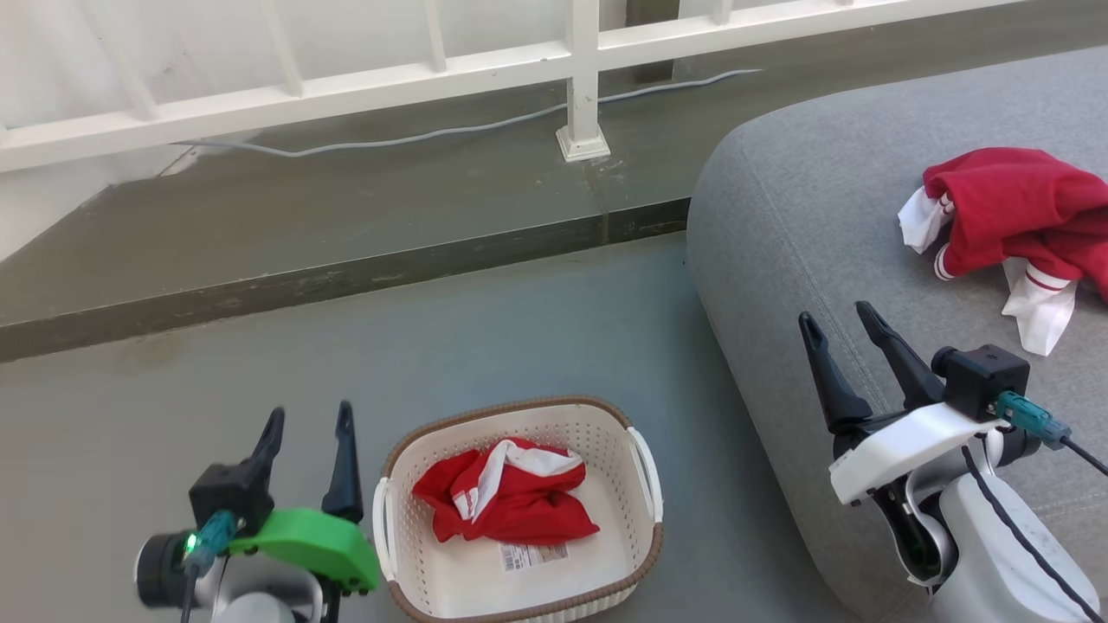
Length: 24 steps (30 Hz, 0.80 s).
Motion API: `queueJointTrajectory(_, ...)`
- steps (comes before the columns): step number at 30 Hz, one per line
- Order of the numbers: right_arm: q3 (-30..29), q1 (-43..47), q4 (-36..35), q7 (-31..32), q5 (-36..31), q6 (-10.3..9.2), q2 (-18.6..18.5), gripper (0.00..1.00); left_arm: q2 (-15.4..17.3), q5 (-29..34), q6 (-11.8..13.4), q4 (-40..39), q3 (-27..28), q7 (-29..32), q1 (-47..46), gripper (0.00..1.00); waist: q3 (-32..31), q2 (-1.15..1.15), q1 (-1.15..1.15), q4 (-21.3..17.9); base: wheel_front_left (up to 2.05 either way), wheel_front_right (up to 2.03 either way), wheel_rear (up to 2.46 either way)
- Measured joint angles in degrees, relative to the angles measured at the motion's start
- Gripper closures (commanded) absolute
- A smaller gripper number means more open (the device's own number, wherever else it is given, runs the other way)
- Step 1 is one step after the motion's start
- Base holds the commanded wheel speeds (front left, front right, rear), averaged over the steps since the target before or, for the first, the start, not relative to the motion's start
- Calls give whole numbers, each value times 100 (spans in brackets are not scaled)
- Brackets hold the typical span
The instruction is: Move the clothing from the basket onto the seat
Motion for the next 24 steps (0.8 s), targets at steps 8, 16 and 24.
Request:
queueJointTrajectory(8, -11, 140, -112, 0, -44, -56, 37, 0, -43, 134, 1, -135, 167, 0, 290, 0, -41, 0, 0, 29, 0, 0, 0)
queueJointTrajectory(16, -36, 227, -190, 0, -60, -64, 40, 0, -89, 370, 1, -299, 302, 0, 446, 0, -62, 0, 0, 54, 0, 0, 0)
queueJointTrajectory(24, -36, 335, -252, 0, -115, -111, 38, 0, -154, 467, 0, -442, 357, -1, 518, 0, -57, 0, 0, 55, 0, 0, 0)
